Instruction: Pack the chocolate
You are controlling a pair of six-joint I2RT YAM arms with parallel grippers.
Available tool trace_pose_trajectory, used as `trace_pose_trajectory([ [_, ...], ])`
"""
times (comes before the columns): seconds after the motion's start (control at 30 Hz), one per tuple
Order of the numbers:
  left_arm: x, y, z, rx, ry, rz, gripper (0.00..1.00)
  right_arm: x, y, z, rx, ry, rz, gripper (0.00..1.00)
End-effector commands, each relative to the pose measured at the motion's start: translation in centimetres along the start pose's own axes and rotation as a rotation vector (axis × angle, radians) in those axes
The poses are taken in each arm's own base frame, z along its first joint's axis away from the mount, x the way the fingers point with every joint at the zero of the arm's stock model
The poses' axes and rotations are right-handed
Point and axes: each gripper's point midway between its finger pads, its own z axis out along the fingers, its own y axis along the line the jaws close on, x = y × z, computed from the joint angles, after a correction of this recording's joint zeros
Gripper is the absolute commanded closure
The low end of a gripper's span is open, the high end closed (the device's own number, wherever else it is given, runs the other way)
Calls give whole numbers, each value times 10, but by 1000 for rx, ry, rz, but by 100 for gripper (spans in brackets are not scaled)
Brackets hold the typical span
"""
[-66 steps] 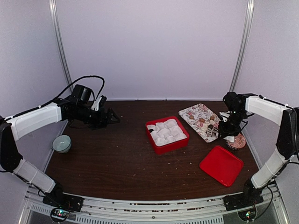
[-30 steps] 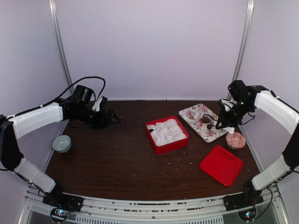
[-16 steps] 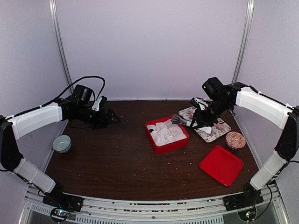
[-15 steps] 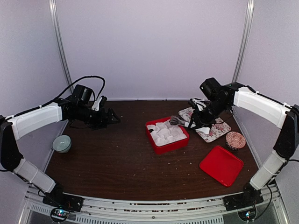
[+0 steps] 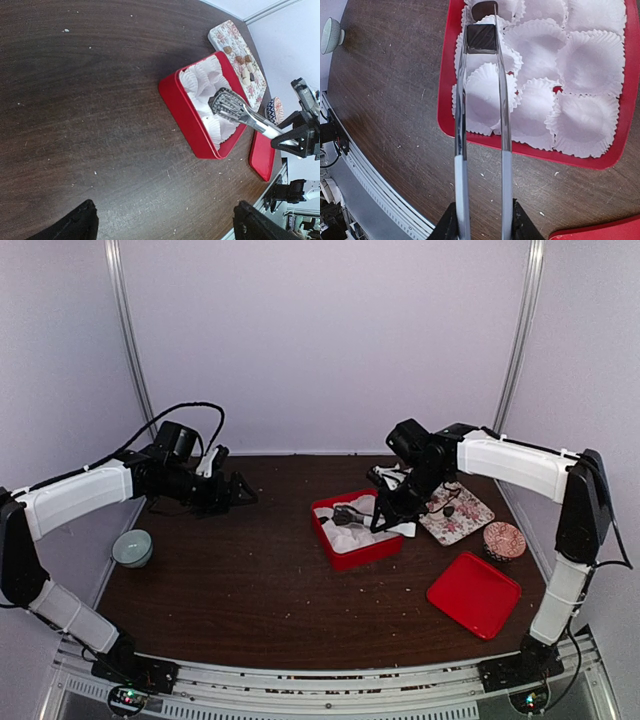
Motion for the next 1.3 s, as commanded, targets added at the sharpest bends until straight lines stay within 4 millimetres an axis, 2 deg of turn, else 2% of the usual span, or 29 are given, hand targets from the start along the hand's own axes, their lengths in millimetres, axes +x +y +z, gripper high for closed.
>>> trace_pose_trajectory([
  [0.0,-10,-3,-5,6,-32,22,3,-20,18,0,-33,-48,-28,72],
  [0.2,-11,-2,-3,2,-27,23,3,-22,17,7,-22,-33,-20,68],
  [0.43,-11,-1,0,0,-21,23,3,-15,11,14,7,6,-41,66],
  [0.7,-13,-2,1,2,-20,25,3,-15,12,11,10,5,-47,65],
  [0.8,-13,-2,1,1,-22,26,3,-21,15,-3,10,-34,-51,65],
  [1.0,-13,-3,-1,1,-24,29,3,-33,14,-46,9,-126,-27,64],
  [1.1,-14,-3,-1,2,-27,31,3,-32,0,-69,37,-165,10,62],
  [1.27,-16,-5,-2,7,-34,35,3,-12,-53,-102,128,-214,111,62],
])
